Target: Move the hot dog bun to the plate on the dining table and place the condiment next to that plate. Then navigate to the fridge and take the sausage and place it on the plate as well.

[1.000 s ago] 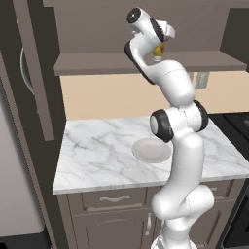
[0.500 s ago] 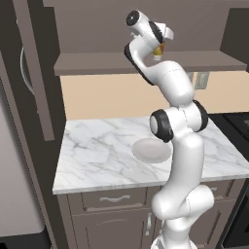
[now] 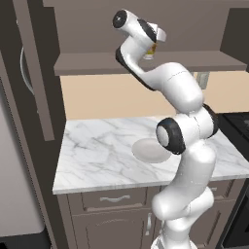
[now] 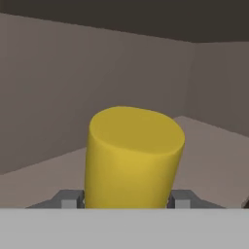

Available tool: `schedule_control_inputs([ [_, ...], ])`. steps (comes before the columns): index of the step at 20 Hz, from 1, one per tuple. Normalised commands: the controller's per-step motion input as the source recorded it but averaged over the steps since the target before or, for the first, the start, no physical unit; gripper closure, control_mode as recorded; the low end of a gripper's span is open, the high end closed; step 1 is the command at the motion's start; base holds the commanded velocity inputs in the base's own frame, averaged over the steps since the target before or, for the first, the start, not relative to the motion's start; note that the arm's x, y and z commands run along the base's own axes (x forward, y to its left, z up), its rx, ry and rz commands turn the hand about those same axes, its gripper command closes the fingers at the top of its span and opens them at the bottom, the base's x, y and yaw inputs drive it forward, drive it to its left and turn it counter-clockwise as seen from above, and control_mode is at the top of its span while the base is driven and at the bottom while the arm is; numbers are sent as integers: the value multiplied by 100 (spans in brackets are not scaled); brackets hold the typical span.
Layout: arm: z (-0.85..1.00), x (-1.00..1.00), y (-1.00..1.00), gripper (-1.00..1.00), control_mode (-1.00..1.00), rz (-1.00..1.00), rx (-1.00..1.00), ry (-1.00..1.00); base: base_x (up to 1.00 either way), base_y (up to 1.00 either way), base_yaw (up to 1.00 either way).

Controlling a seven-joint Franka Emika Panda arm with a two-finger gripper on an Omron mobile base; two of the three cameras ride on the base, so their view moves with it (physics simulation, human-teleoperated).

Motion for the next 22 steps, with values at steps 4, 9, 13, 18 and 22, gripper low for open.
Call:
schedule_control_inputs([
  [4, 0, -100, 36, 100, -100, 8, 0, -11, 0, 0, 0],
  [9, 9, -100, 1, 100, -100, 17, 0, 0, 0, 0, 0],
  [13, 7, -100, -14, 100, -100, 21, 1, 3, 0, 0, 0],
  [18, 14, -100, -38, 100, -100, 24, 3, 9, 0, 0, 0],
  [22, 4, -100, -39, 100, -100, 25, 2, 15, 0, 0, 0],
])
